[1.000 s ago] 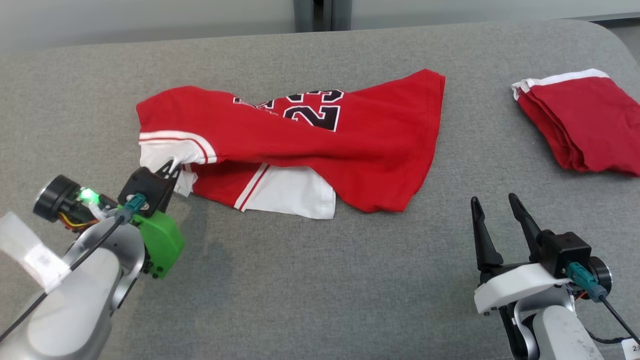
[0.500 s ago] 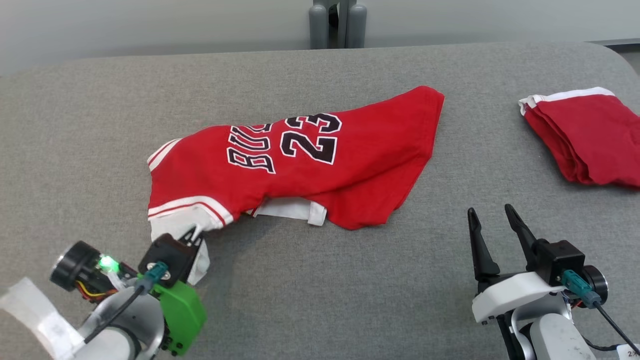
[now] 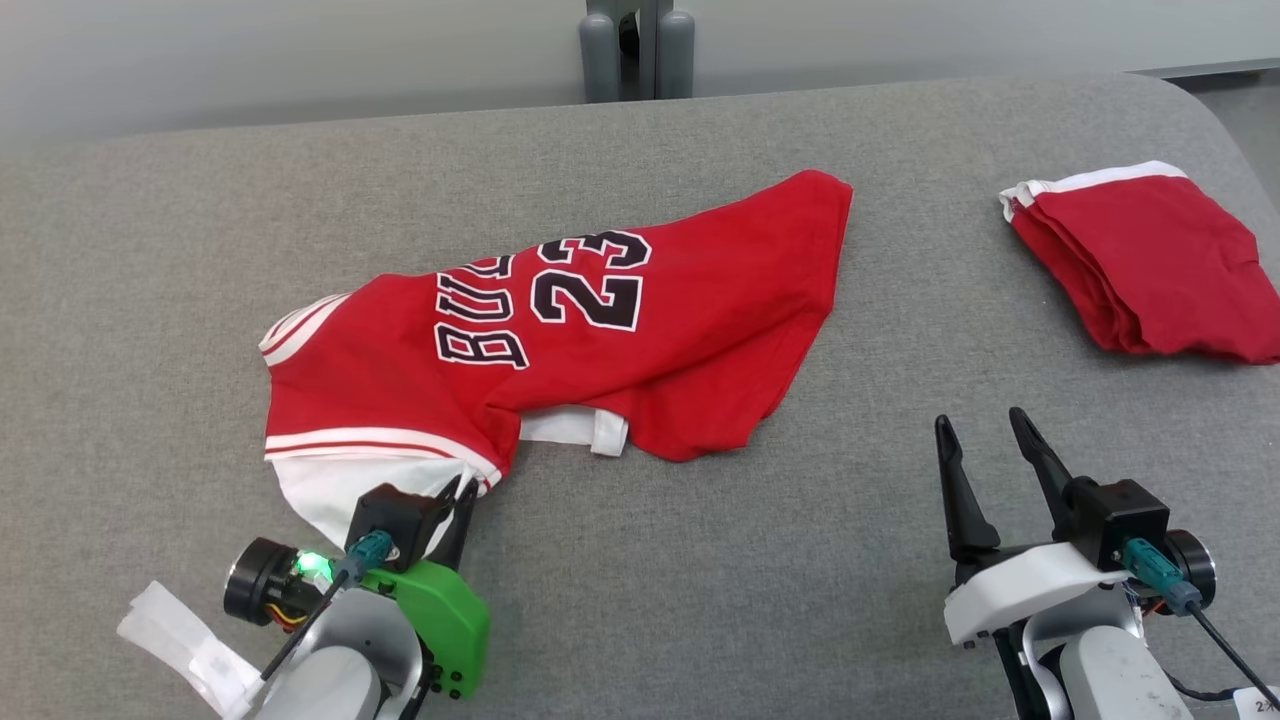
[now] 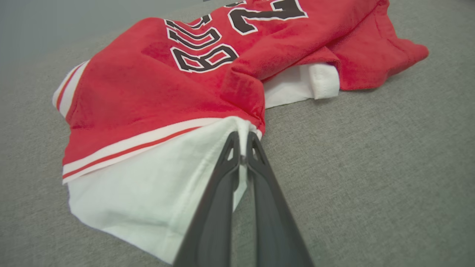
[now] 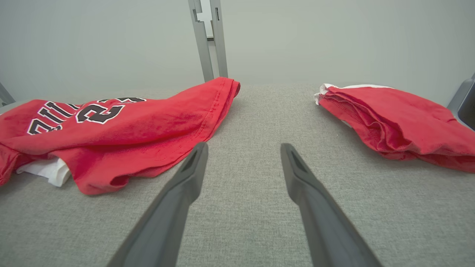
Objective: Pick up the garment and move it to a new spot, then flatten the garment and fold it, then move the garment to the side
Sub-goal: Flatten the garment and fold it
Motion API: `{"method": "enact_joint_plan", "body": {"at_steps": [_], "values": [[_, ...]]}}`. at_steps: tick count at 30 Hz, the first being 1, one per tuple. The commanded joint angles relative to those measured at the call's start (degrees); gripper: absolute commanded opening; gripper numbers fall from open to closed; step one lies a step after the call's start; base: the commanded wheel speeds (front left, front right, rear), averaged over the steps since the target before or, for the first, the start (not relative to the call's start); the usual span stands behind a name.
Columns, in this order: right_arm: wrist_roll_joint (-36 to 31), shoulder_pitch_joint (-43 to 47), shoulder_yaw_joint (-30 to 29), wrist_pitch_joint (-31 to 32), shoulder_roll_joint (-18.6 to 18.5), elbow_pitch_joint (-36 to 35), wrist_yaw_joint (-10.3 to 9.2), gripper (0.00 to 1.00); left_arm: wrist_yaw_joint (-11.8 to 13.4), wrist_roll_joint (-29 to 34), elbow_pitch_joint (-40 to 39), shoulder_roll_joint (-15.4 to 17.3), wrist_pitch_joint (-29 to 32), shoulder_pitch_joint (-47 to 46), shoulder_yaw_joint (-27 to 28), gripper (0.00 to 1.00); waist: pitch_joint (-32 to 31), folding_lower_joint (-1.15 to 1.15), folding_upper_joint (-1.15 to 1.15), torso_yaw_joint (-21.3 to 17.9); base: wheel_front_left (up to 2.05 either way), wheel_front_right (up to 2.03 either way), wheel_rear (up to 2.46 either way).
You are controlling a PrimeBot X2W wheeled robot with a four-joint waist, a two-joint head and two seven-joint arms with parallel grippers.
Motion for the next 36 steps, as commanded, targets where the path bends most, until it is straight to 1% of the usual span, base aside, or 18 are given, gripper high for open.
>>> {"method": "enact_joint_plan", "body": {"at_steps": [1,2,3,4,8,12,19,26,31,36], "values": [[-0.4,0.4,-0.1,-0.2,-0.1,0.1,-0.09,1.00,0.5,-1.0,1.4,-1.1,-1.4,-1.0,0.5,0.10,-0.2,0.00,0.00,0.1,0.00,0.00,0.00],[-0.2,0.4,0.0,-0.2,-0.1,0.3,-0.09,1.00,0.7,-1.4,2.8,-2.1,-2.8,-1.1,0.8,0.31,-0.4,0.00,0.00,0.2,0.00,0.00,0.00],[0.0,0.5,0.0,-0.2,-0.1,0.4,-0.09,1.00,1.0,-1.6,4.0,-3.1,-4.4,-1.3,1.2,0.69,-0.6,0.00,0.00,0.4,0.00,0.00,0.00],[0.1,0.5,0.1,-0.2,-0.1,0.4,-0.09,1.00,1.1,-1.9,4.8,-3.9,-5.5,-1.4,1.4,1.00,-0.7,0.00,0.00,0.5,0.00,0.00,0.00],[0.3,1.0,0.2,-0.2,-0.1,0.7,-0.09,1.00,0.8,-3.6,7.4,-7.0,-9.5,-1.6,2.0,1.00,-2.1,0.00,0.00,1.3,0.00,0.00,0.00],[0.1,1.7,-0.2,-0.2,-0.2,1.0,-0.09,1.00,0.9,-4.2,6.9,-8.0,-12.1,-1.5,2.4,1.00,-3.7,0.00,0.00,2.0,0.00,0.00,0.00],[-0.3,3.2,-1.0,0.1,-0.1,1.9,-0.09,1.00,3.3,-5.6,3.1,-7.4,-14.8,1.7,5.1,1.00,-6.7,0.00,0.00,4.0,0.00,0.00,0.00],[0.6,3.2,-1.2,1.6,-0.1,3.8,-0.09,1.00,5.2,-6.2,0.5,-6.8,-16.2,5.7,6.7,1.00,-7.7,0.00,0.00,7.2,0.00,0.00,0.00],[1.7,-0.1,-2.2,4.1,-0.2,6.5,-0.09,1.00,5.7,-6.1,-1.1,-6.7,-16.6,7.4,7.0,1.00,-7.5,0.00,0.00,10.1,0.00,0.00,0.00],[1.6,-5.3,-3.2,7.5,-0.2,11.2,-0.09,1.00,5.9,-5.6,-2.1,-7.1,-17.0,7.2,6.7,1.00,-6.5,0.00,0.00,13.5,0.00,0.00,0.00]]}}
